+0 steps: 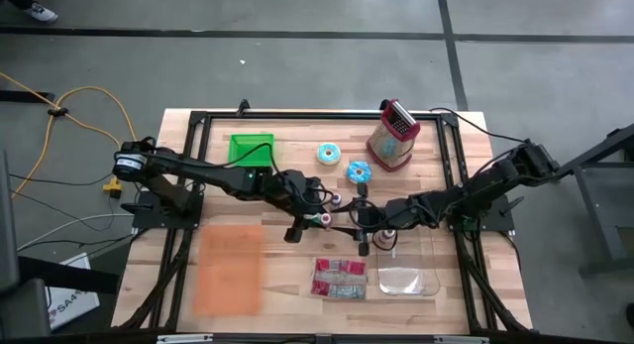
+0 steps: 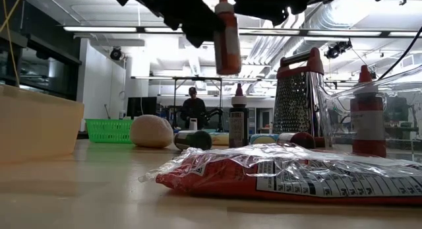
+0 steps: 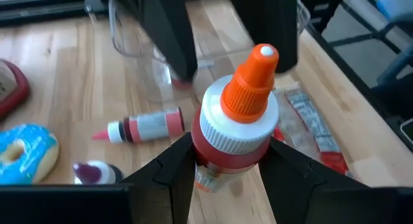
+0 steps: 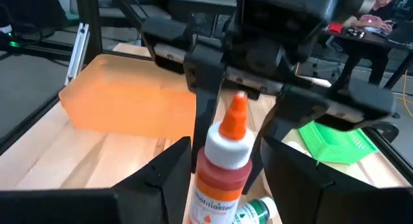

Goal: Pick & Place Food Item
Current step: Put the orange paint bottle into the transparent bin

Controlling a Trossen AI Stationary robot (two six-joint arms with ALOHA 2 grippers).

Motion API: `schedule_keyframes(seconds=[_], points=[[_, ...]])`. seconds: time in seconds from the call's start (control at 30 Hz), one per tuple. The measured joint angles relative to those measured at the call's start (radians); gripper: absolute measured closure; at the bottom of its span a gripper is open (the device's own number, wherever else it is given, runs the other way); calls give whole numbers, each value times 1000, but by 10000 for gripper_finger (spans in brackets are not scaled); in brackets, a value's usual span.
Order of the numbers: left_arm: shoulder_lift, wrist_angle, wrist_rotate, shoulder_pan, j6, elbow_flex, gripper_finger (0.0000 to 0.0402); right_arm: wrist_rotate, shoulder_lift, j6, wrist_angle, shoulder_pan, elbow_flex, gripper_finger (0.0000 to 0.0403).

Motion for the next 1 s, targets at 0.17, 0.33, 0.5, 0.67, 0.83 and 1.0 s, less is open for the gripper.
schedule_keyframes(seconds=[0.17, 0.33, 0.5, 0.67, 0.83, 1.0], points=[[1, 24, 0, 0, 5, 0, 254, 1, 0, 3, 0, -11, 0, 227], [1, 32, -1, 0, 5, 0, 254, -1, 0, 3, 5, -14, 0, 227], [1, 65, -6, 0, 7, 0, 254, -3, 0, 3, 8, -16, 0, 227], [1, 74, -11, 0, 13, 0, 254, -4, 0, 3, 11, -17, 0, 227], [1, 78, -29, 0, 21, 0, 254, -4, 0, 3, 24, -17, 0, 227], [1, 79, -29, 0, 20, 0, 254, -4, 0, 8, 24, -17, 0, 227]])
